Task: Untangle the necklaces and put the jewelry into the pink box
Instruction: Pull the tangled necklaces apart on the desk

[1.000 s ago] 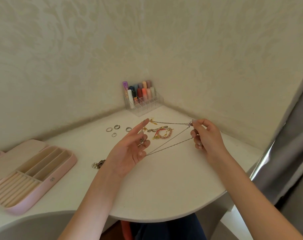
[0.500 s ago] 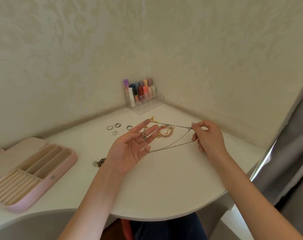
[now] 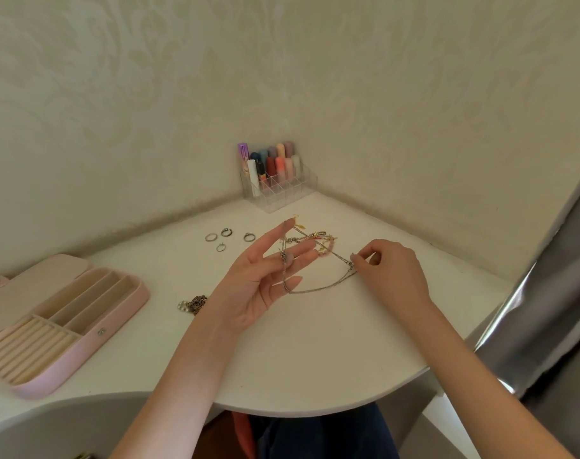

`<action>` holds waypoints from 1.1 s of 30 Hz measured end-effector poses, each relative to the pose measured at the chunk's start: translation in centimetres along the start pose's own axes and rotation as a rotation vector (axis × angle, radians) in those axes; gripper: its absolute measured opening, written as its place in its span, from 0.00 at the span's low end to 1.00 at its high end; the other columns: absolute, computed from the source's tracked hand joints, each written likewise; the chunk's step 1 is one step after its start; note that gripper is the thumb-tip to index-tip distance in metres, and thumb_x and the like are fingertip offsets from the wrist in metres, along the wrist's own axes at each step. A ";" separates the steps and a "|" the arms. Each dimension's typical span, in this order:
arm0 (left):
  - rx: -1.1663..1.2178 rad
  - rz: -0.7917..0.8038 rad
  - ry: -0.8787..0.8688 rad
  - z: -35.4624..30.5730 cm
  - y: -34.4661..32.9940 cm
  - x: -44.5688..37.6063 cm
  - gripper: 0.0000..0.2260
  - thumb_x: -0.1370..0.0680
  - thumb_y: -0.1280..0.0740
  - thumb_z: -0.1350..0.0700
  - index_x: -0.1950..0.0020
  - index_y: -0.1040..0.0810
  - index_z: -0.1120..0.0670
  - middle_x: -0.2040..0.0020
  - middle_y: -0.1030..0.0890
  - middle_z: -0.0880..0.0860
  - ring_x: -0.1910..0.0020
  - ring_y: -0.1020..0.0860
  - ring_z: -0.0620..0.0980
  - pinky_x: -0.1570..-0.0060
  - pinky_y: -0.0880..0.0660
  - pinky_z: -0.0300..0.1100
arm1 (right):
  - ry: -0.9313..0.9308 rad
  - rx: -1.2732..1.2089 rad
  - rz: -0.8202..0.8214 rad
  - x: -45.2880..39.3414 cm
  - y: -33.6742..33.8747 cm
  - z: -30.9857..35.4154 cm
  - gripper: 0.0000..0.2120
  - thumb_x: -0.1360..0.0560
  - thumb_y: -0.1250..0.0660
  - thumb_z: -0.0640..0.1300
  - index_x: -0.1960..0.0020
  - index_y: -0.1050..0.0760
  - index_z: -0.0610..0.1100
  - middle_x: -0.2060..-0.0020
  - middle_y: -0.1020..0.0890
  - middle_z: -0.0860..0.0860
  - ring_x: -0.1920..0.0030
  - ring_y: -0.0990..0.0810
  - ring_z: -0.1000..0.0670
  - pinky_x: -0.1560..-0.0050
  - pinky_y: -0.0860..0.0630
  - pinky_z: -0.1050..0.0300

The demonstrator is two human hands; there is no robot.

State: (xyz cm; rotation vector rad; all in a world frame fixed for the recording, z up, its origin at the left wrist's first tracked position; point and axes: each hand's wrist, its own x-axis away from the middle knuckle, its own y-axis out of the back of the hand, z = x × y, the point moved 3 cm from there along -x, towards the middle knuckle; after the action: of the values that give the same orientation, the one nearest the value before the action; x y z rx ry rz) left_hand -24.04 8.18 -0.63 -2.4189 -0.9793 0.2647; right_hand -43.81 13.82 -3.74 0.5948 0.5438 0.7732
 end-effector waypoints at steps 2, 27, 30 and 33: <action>-0.093 -0.047 -0.040 0.0 0.1 0.1 0.22 0.24 0.41 0.71 0.37 0.25 0.50 0.45 0.17 0.57 0.51 0.17 0.48 0.71 0.20 0.37 | 0.012 0.057 0.031 0.2 -0.1 0.3 0.03 0.27 0.33 0.49 0.58 0.23 0.50 0.69 0.26 0.55 0.64 0.26 0.52 0.69 0.37 0.59; -0.327 -0.163 -0.092 0.6 0.0 -0.1 0.21 0.23 0.36 0.66 0.33 0.28 0.50 0.53 0.15 0.56 0.52 0.16 0.51 0.70 0.20 0.39 | 0.259 -0.575 0.144 3.8 -0.7 6.4 0.05 0.28 0.29 0.40 0.62 0.20 0.47 0.61 0.17 0.53 0.67 0.29 0.59 0.63 0.30 0.68; -0.291 -0.157 -0.078 0.6 0.1 -0.1 0.21 0.22 0.36 0.64 0.31 0.29 0.49 0.50 0.16 0.55 0.50 0.17 0.54 0.70 0.20 0.41 | 0.183 -0.661 0.185 3.6 -0.9 6.1 0.06 0.26 0.31 0.41 0.61 0.20 0.47 0.66 0.19 0.58 0.67 0.27 0.56 0.67 0.31 0.66; -0.367 -0.174 -0.091 0.7 0.2 -0.2 0.24 0.25 0.32 0.62 0.30 0.30 0.49 0.50 0.16 0.56 0.49 0.17 0.53 0.65 0.19 0.44 | 0.144 -0.717 0.214 3.6 -1.1 5.9 0.06 0.25 0.32 0.41 0.60 0.21 0.46 0.71 0.21 0.61 0.70 0.27 0.58 0.72 0.32 0.67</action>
State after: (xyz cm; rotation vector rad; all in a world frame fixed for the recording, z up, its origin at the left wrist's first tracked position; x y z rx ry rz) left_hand -24.33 8.25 -1.35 -2.6409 -1.3744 0.1426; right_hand -37.36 14.28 -1.12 -0.0709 0.2998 1.1445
